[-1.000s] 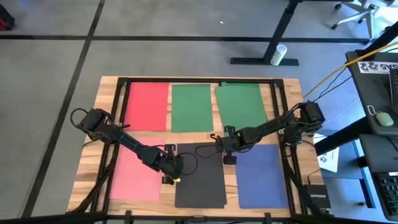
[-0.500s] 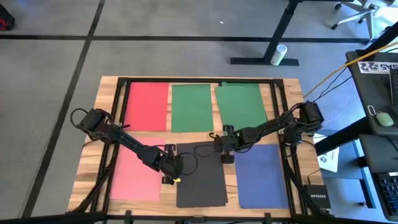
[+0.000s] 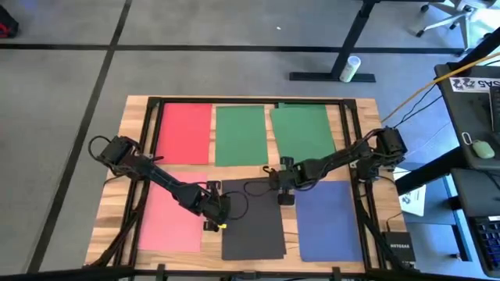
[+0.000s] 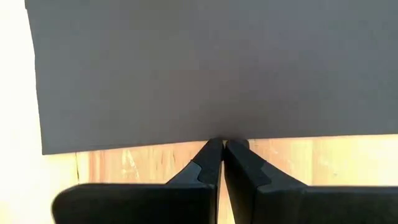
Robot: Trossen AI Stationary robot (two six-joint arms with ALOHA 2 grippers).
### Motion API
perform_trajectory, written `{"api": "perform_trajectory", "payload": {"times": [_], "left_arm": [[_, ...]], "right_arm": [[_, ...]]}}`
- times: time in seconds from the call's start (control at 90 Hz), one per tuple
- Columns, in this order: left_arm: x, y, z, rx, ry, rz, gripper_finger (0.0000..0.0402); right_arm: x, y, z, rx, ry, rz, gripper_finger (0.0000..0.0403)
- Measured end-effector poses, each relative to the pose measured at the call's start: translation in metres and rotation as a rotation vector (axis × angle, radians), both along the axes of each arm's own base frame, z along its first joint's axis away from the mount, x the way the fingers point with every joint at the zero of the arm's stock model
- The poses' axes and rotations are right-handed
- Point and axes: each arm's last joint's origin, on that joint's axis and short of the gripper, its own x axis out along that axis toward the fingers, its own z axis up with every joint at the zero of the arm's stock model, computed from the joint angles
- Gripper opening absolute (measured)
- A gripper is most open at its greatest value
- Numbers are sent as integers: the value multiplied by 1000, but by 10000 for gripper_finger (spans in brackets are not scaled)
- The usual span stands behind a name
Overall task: Organize paper
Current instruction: Stack the black paper on top of the black paper
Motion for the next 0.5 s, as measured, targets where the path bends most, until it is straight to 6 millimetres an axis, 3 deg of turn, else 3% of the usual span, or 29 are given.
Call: {"api": "perform_trajectory", "payload": {"times": [0.3,0.5], "left_arm": [[0,0,0,0,0,-1,0],[0,0,0,0,0,-1,0]], "right_arm": [[5,0,13,-32,1,-6,0],[13,-13,12,-63,-45,-27,0]]}}
